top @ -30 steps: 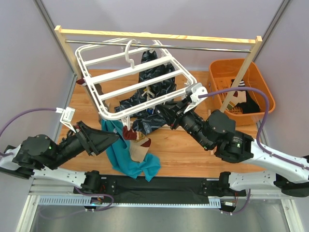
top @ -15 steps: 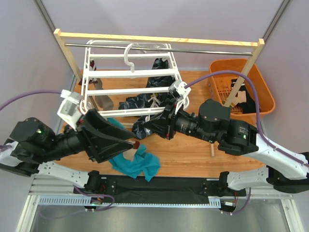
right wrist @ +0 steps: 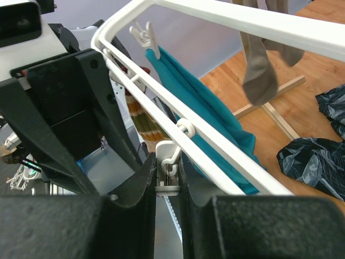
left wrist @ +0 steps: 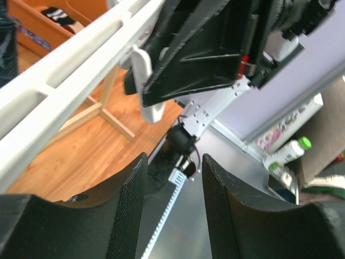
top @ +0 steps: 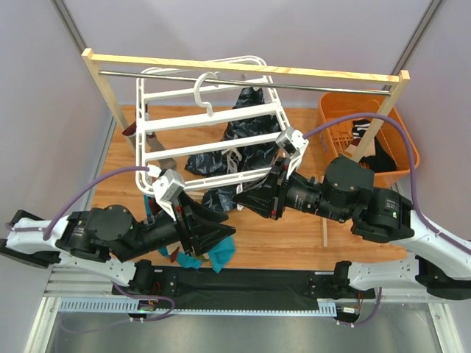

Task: Clip the socks to the hanger
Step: Pick up the clamp from the hanger.

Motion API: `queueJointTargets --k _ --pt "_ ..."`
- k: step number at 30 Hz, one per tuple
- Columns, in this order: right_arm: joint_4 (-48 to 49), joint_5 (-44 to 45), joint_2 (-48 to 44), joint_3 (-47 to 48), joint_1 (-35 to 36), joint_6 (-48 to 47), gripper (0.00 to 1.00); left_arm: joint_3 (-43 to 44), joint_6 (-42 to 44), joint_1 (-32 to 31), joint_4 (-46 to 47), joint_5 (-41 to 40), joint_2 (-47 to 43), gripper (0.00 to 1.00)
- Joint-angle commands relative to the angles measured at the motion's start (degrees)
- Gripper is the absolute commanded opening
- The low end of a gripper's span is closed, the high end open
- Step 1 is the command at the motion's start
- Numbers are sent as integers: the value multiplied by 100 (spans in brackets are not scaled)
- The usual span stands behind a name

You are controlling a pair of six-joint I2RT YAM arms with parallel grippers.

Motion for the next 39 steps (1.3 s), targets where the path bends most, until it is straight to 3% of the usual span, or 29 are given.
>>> queueJointTargets --k 1,6,11,21,30,33,39 --pt "-217 -395 -145 -31 75 54 6 -323 -10 30 649 -764 -162 53" --pt "-217 -395 -127 -31 66 45 8 -666 -230 30 1325 -1563 -250 57" --pt "-121 -395 -144 -66 66 89 9 -1106 -81 30 2361 -1652 -303 59" --pt "222 -395 -267 -260 75 353 10 -1186 -231 30 2698 -1679 -154 55" --pt "256 264 -496 -794 66 63 30 -1150 -441 21 2311 -1995 -198 54" --pt "678 370 -715 -1181 66 -173 39 -1150 -363 30 2407 -2013 -180 55" --pt "1820 423 -1129 -1920 66 -640 45 -913 -336 30 2250 -2048 -110 56"
